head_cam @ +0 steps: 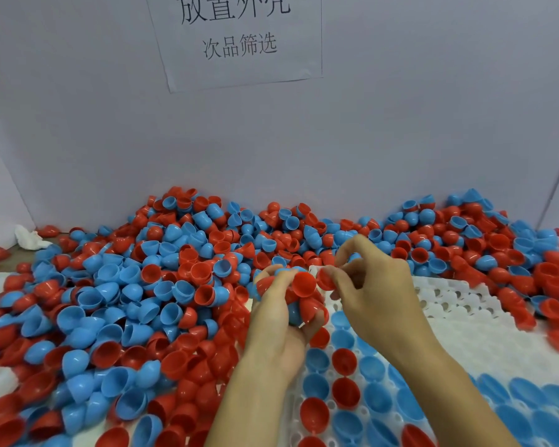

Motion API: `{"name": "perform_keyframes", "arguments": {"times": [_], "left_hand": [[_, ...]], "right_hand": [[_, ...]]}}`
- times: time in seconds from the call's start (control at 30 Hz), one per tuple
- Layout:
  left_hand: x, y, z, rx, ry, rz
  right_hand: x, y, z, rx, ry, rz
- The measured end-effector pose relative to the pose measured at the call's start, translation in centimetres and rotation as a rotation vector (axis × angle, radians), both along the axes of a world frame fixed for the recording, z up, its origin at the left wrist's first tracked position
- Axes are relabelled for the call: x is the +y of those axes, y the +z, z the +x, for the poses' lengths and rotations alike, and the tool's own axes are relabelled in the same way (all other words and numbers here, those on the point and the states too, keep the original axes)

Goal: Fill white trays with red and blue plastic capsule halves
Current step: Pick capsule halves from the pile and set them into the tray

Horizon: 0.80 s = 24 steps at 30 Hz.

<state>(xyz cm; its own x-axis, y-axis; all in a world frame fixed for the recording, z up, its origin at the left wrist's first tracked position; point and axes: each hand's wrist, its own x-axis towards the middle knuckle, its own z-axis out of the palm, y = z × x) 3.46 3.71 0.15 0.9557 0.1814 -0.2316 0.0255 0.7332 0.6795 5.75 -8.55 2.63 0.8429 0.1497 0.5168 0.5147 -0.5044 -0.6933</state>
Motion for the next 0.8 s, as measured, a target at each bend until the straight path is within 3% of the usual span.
{"name": "perform_keyframes", "arguments": {"times": [0.1, 0.27, 0.43, 0.53, 0.67, 0.8], "left_hand": [[-0.4, -0.2, 0.3, 0.031, 0.082, -0.017], [-0.9, -0.6, 0.5, 0.01, 0.246, 0.075], [-1.7, -0.6, 0.3, -0.065, 0.17, 0.193], [-1.3, -0.4, 0.3, -0.059, 0.118, 0.11], [-0.9, 0.0, 0.1, -0.058, 0.069, 0.028], [-0.9, 0.2, -0.2, -0.07, 0.033, -0.002]], "right_hand": [[0.5, -0.2, -0.3, -0.005, -0.024, 0.024], [0.5, -0.4, -0.9, 0.078, 0.125, -0.004], [-0.7, 0.0, -0.2, 0.044, -0.043, 0.027], [-4.7, 1.3, 0.8, 0.14, -0.146, -0.213], [-8.2, 1.6, 1.2, 0.433, -0.147, -0.674], [-6.4, 0.4, 1.1, 0.56, -0.135, -0.822]]}}
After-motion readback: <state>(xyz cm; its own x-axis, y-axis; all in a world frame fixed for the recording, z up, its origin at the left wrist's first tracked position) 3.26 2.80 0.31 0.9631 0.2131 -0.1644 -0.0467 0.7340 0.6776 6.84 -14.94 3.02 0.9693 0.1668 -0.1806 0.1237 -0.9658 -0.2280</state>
